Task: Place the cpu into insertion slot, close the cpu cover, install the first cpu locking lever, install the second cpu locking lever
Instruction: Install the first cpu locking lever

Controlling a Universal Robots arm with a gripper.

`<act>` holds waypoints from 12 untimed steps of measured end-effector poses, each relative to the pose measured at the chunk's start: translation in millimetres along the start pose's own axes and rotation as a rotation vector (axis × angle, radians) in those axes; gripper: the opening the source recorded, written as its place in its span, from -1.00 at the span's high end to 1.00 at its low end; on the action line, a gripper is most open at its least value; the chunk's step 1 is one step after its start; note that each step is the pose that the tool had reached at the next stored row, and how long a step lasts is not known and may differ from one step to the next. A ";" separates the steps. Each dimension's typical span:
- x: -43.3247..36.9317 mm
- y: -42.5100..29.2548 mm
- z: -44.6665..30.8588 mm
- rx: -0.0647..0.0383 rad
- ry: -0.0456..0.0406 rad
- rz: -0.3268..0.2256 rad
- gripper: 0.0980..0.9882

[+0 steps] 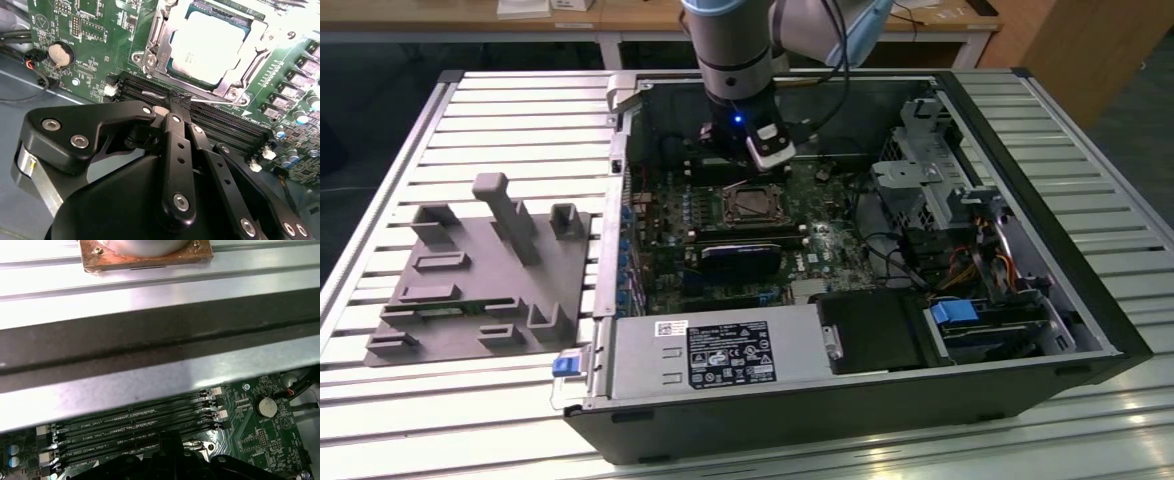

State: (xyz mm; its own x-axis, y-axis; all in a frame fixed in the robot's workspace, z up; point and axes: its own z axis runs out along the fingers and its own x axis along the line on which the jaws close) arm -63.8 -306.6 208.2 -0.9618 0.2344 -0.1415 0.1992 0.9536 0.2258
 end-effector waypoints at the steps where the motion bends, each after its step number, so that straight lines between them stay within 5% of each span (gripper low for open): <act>1: 0.2 0.6 0.4 0.001 -0.0013 0.005 0.98; 12: 1.8 4.2 4.8 0.017 -0.0136 0.041 0.98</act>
State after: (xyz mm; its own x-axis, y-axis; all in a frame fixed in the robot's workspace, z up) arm -63.8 -301.3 204.3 -0.9500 0.2762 -0.1454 0.2420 0.9460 0.2155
